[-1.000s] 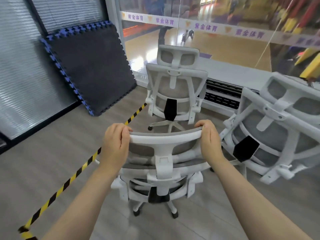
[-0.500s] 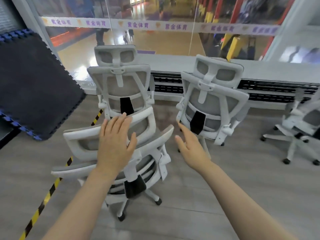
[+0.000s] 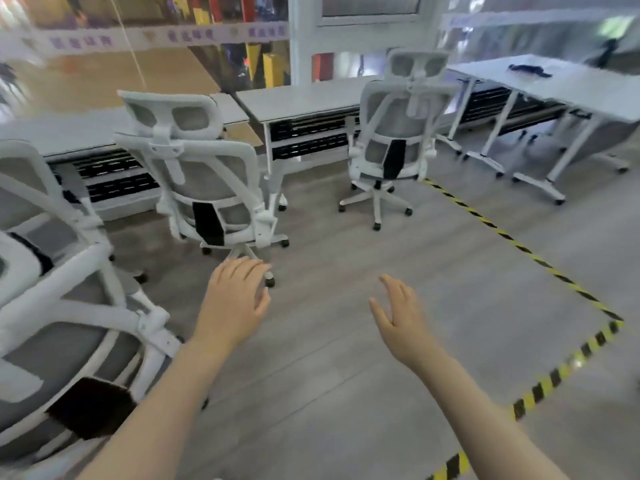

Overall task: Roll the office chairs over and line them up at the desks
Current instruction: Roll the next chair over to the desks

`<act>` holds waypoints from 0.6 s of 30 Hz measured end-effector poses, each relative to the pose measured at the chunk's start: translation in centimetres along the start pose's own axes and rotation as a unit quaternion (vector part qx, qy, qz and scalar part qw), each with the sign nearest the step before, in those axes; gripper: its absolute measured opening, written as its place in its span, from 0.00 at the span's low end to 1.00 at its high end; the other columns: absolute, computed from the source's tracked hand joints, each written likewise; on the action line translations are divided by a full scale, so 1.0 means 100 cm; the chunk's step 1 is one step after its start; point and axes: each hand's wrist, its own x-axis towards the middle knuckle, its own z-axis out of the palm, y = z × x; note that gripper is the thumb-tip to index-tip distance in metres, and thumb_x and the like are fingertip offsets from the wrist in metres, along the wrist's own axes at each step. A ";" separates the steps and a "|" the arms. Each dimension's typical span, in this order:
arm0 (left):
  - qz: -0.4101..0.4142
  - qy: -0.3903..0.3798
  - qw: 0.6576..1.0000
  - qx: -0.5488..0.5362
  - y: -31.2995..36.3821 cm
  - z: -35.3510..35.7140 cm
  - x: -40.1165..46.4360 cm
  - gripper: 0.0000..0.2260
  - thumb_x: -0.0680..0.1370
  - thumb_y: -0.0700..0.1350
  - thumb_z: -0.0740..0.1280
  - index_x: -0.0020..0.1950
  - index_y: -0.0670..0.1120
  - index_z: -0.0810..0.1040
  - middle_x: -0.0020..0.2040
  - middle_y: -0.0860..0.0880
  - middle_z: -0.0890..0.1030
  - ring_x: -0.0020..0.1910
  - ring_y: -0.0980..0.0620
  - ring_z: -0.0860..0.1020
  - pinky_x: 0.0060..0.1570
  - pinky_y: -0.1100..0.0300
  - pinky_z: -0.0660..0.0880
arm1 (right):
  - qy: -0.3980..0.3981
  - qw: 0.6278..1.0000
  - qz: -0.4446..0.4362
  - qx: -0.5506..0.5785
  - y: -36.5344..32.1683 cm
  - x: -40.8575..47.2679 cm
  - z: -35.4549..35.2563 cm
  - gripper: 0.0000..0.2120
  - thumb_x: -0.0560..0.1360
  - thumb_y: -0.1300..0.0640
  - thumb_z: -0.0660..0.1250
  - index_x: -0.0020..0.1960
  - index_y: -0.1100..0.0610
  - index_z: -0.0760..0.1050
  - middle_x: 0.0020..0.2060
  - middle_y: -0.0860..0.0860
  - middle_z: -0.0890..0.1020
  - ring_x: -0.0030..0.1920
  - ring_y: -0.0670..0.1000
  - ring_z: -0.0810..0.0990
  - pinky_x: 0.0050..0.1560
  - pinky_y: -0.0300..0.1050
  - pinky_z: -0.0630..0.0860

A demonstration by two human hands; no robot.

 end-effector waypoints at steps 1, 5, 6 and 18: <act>0.023 -0.009 1.000 -0.010 0.027 0.010 0.006 0.23 0.75 0.52 0.53 0.61 0.45 0.79 0.60 0.47 0.80 0.62 0.45 0.76 0.69 0.47 0.65 | 0.015 1.000 0.023 -0.004 0.024 -0.016 -0.017 0.25 0.82 0.46 0.56 0.76 0.54 0.60 0.73 0.51 0.66 0.74 0.52 0.62 0.73 0.47 0.60; 0.112 -0.039 0.991 -0.067 0.133 0.045 0.024 0.20 0.74 0.50 0.55 0.59 0.45 0.80 0.57 0.48 0.81 0.59 0.46 0.78 0.65 0.47 0.70 | 0.049 0.992 0.115 -0.009 0.108 -0.082 -0.076 0.25 0.83 0.47 0.54 0.77 0.52 0.57 0.75 0.49 0.63 0.75 0.50 0.59 0.73 0.46 0.60; 0.137 -0.047 0.986 -0.079 0.159 0.053 0.028 0.19 0.73 0.49 0.56 0.58 0.45 0.80 0.56 0.48 0.82 0.57 0.46 0.79 0.63 0.48 0.71 | 0.064 0.988 0.137 -0.016 0.127 -0.098 -0.089 0.25 0.83 0.47 0.54 0.77 0.53 0.57 0.75 0.49 0.63 0.75 0.50 0.59 0.74 0.47 0.60; 0.405 -0.129 0.895 -0.133 0.439 0.150 0.093 0.18 0.73 0.48 0.57 0.55 0.44 0.81 0.54 0.46 0.82 0.53 0.43 0.80 0.53 0.50 0.75 | 0.208 0.895 0.377 -0.117 0.296 -0.242 -0.213 0.26 0.82 0.45 0.55 0.76 0.55 0.61 0.73 0.51 0.67 0.74 0.52 0.62 0.74 0.48 0.58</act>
